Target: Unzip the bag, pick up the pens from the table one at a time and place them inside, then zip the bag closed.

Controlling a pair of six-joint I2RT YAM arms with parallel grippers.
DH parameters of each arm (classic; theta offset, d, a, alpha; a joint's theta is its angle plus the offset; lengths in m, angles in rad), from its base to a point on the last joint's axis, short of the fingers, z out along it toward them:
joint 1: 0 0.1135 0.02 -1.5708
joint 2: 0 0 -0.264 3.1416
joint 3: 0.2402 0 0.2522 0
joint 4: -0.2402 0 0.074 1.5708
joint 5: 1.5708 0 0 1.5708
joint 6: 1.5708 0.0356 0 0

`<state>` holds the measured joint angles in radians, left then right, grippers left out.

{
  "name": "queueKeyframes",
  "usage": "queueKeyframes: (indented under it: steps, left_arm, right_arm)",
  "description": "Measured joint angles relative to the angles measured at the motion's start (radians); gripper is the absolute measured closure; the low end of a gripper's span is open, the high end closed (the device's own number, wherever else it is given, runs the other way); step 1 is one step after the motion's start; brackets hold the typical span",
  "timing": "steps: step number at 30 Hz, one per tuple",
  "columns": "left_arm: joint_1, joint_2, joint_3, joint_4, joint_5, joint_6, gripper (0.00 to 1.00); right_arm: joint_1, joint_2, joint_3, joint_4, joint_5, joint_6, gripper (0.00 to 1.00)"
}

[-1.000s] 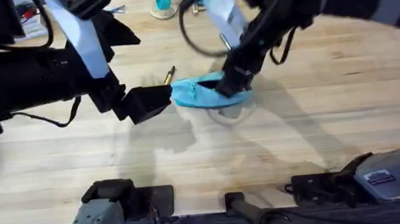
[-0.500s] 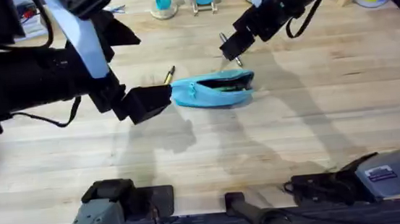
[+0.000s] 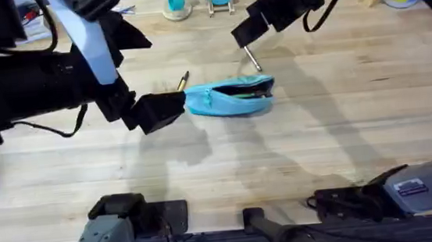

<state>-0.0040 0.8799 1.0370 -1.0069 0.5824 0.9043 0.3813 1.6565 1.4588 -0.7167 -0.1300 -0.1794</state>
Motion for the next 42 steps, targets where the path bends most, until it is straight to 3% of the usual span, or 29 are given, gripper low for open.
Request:
queueKeyframes:
  steps: [12, 25, 42]
  left_arm:
    - [0.0, 0.0, 0.0, 0.0, 0.0, 0.0, 0.007]
    - [0.0, 0.0, 0.0, 0.0, 0.0, 0.0, 0.007]
    - [0.0, 0.0, 0.0, 0.0, 0.0, 0.0, 0.008]
  right_arm:
    - [0.0, 0.159, 0.114, -0.005, 0.116, 0.108, 0.005]
    - [0.002, 0.324, 0.116, 0.107, 0.127, 0.182, 0.005]
    - [0.01, 0.44, 0.129, 0.06, 0.154, 0.217, 0.009]
